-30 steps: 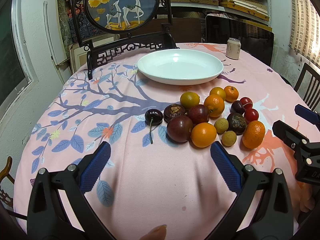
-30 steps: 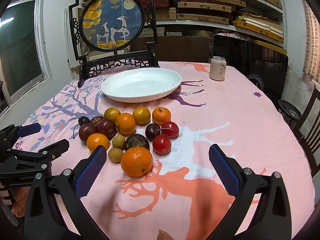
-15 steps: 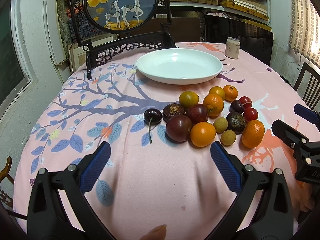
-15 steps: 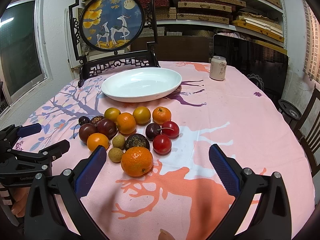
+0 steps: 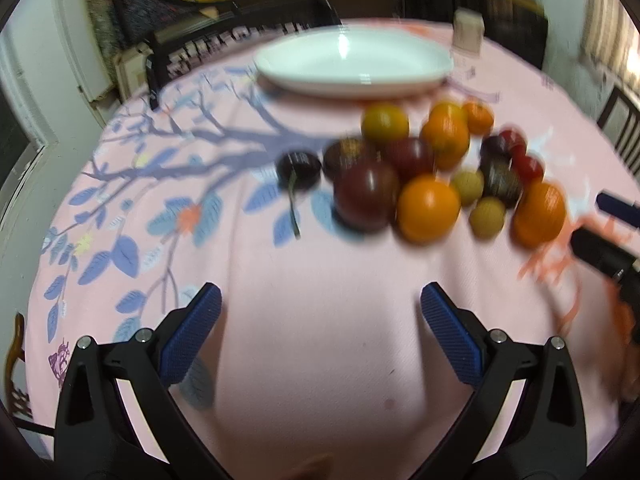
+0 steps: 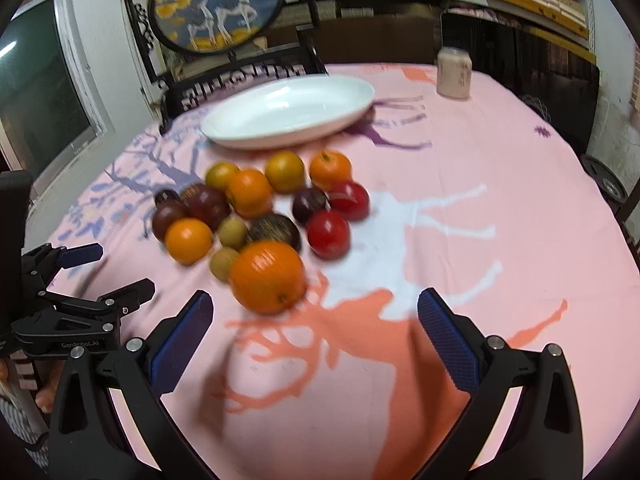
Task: Organize fruits
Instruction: 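Grasp the large mandarin with the right tool while the left tool grasps a dark red plum, then carry the mandarin and plum over the white plate and open both tools, then grasp the dark stemmed cherry with the left tool while the right tool grasps a red cherry tomato, then lower the cherry and red tomato onto the white plate and open both tools, then grasp the brown passion fruit with the left tool while the right tool grasps a red tomato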
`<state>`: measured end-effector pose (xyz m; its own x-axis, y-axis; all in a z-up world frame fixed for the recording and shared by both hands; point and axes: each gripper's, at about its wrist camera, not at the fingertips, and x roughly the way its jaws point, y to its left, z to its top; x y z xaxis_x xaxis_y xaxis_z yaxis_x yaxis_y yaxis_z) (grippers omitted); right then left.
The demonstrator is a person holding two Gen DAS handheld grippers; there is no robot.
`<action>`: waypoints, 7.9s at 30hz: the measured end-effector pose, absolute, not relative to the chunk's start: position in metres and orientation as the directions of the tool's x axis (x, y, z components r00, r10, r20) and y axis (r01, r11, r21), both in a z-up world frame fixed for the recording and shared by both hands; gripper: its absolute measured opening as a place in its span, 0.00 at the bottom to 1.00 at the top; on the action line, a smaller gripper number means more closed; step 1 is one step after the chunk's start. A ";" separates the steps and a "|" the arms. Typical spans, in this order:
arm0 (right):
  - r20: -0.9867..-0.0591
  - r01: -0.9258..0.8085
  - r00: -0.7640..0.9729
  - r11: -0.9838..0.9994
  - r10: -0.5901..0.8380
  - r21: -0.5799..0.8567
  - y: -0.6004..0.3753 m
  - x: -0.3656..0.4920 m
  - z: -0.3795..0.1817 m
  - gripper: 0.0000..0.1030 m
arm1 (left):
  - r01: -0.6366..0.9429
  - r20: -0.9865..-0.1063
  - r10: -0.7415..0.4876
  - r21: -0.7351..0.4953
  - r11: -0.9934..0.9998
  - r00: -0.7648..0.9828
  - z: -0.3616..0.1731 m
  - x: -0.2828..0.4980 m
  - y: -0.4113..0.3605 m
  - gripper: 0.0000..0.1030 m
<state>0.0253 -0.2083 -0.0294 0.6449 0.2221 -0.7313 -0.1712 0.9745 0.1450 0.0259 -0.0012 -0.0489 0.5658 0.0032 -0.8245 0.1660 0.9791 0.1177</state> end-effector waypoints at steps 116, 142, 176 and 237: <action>-0.625 -0.208 0.709 0.944 0.325 0.256 -0.217 0.140 0.012 0.68 | 0.102 -0.663 -0.110 -0.050 0.993 0.741 -0.003 0.151 0.053 0.82; -0.618 -0.093 0.722 0.929 0.311 0.358 -0.264 0.086 -0.005 0.72 | 0.251 -0.692 -0.093 0.130 0.959 0.716 -0.035 0.097 0.021 0.57; -0.669 -0.186 0.642 0.923 0.375 0.338 -0.238 0.078 -0.028 0.28 | 0.290 -0.686 -0.180 0.046 0.956 0.705 -0.021 0.095 0.024 0.29; -0.576 -0.105 0.724 0.885 0.381 0.453 -0.263 0.096 -0.007 0.99 | 0.121 -0.688 0.083 0.243 0.962 0.721 -0.039 0.124 0.017 0.98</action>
<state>0.0955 -0.2631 -0.0072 0.7235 0.3805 -0.5759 -0.1052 0.8854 0.4528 0.1242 0.0169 -0.0394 0.7210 0.0829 -0.6879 0.1210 0.9625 0.2428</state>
